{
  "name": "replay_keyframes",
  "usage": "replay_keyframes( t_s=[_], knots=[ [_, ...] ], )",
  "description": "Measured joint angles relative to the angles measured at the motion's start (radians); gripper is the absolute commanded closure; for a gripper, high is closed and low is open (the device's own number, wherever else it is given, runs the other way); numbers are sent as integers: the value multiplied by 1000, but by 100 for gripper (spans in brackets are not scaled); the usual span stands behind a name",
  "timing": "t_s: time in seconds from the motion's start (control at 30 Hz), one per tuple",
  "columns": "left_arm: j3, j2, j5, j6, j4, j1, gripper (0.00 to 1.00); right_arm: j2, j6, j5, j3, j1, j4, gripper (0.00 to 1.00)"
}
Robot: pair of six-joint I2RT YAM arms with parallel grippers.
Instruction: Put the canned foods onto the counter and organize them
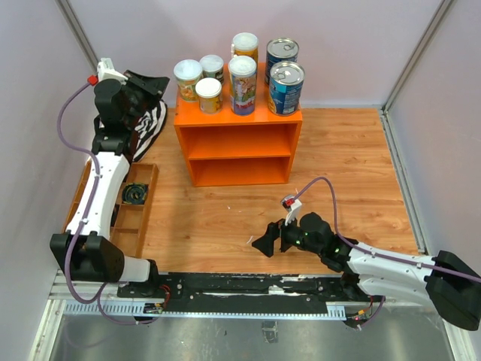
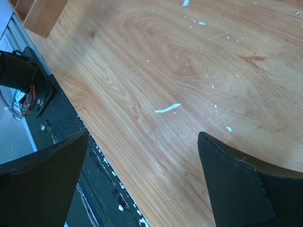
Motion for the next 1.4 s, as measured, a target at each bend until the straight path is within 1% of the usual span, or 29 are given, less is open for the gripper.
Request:
replay_keyframes(
  t_s=[0.17, 0.23, 0.33, 0.5, 0.6, 0.73, 0.77, 0.8, 0.87, 0.9, 1.07, 1.2, 1.27, 1.37, 1.4],
  knots=[
    [-2, -50, -70, 42, -40, 0, 81, -11, 0, 0, 0, 0, 0, 1],
    [-17, -84, -94, 62, -43, 0, 76, -11, 0, 0, 0, 0, 0, 1],
    [-79, -162, -130, 99, -40, 0, 65, -18, 0, 0, 0, 0, -2, 1],
    [-267, -308, -198, 176, -20, 0, 52, -53, -1, 9, 0, 0, -29, 1],
    [-400, -381, -240, 234, -14, 0, 42, -85, -7, 39, 0, 0, -73, 2],
    [-590, -476, -283, 286, -20, 0, 37, -157, -27, 113, 0, 0, -171, 2],
    [-635, -504, -290, 293, -23, 0, 33, -185, -31, 142, 0, 0, -206, 2],
    [-670, -530, -295, 295, -24, 0, 22, -215, -34, 172, 0, 0, -242, 2],
    [-737, -591, -303, 302, -32, 0, 5, -274, -38, 248, 0, 0, -314, 2],
    [-775, -634, -307, 297, -35, -1, 1, -307, -39, 293, 0, 0, -357, 2],
    [-905, -800, -328, 290, -45, -14, 1, -422, -20, 542, 25, -16, -581, 2],
    [-989, -880, -355, 285, -63, -48, 1, -402, 68, 764, 97, -26, -772, 2],
    [-1021, -893, -388, 284, -77, -96, 0, -362, 138, 852, 131, -26, -865, 2],
    [-1052, -898, -474, 287, -92, -216, 1, -286, 230, 932, 169, -26, -973, 2],
    [-1061, -896, -524, 290, -95, -275, 1, -252, 262, 955, 183, -26, -1008, 2]
  ],
)
